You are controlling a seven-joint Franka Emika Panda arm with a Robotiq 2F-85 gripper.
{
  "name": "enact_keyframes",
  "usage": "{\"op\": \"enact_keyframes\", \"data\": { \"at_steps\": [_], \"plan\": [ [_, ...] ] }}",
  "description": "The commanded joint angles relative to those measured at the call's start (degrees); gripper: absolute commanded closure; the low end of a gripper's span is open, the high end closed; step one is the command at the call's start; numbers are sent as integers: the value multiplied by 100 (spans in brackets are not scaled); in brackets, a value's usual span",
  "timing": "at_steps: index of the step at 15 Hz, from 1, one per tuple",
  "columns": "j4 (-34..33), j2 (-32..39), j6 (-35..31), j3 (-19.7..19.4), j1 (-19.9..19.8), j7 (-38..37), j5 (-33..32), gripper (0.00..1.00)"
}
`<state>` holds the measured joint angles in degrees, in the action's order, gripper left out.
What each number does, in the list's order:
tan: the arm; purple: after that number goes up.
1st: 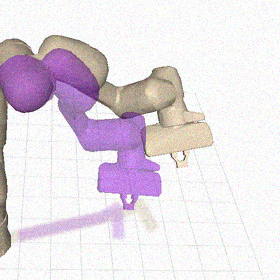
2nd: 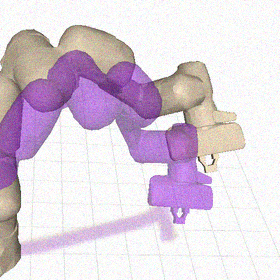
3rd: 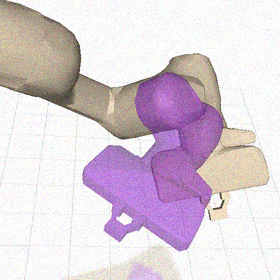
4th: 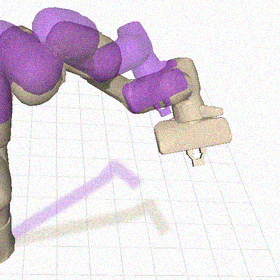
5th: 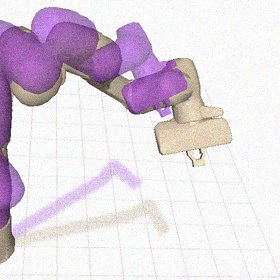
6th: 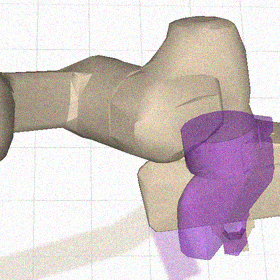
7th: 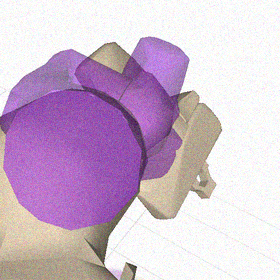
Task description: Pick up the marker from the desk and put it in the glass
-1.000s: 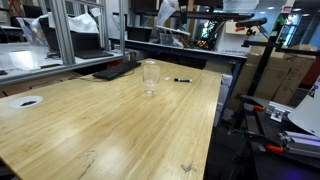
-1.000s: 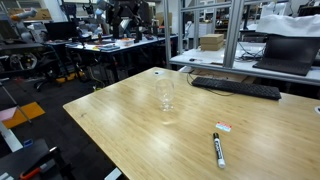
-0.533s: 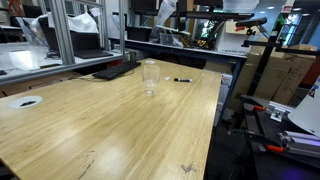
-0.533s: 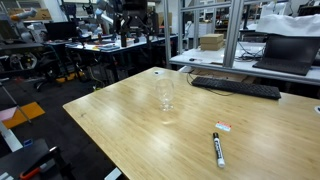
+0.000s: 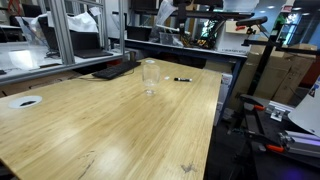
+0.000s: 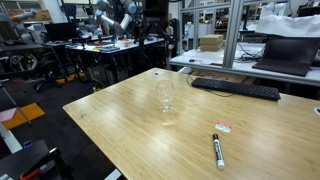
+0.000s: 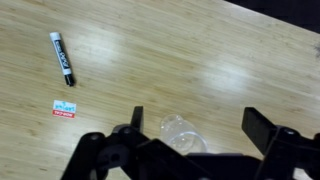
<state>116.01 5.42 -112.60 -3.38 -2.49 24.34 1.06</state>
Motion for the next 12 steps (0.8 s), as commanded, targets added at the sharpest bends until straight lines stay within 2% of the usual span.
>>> {"op": "enact_keyframes", "data": {
  "at_steps": [1,4,6,9,12],
  "plan": [
    [-161,318,-489,-239,-532,908,799,0],
    [-154,761,-950,-362,-1052,2279,1549,0],
    [-165,1150,-1118,-355,-1291,3113,1543,0],
    [-144,1674,-1349,-379,-1408,3844,917,0],
    [-10,1902,-1840,-433,-1348,3913,171,0]
  ]
}}
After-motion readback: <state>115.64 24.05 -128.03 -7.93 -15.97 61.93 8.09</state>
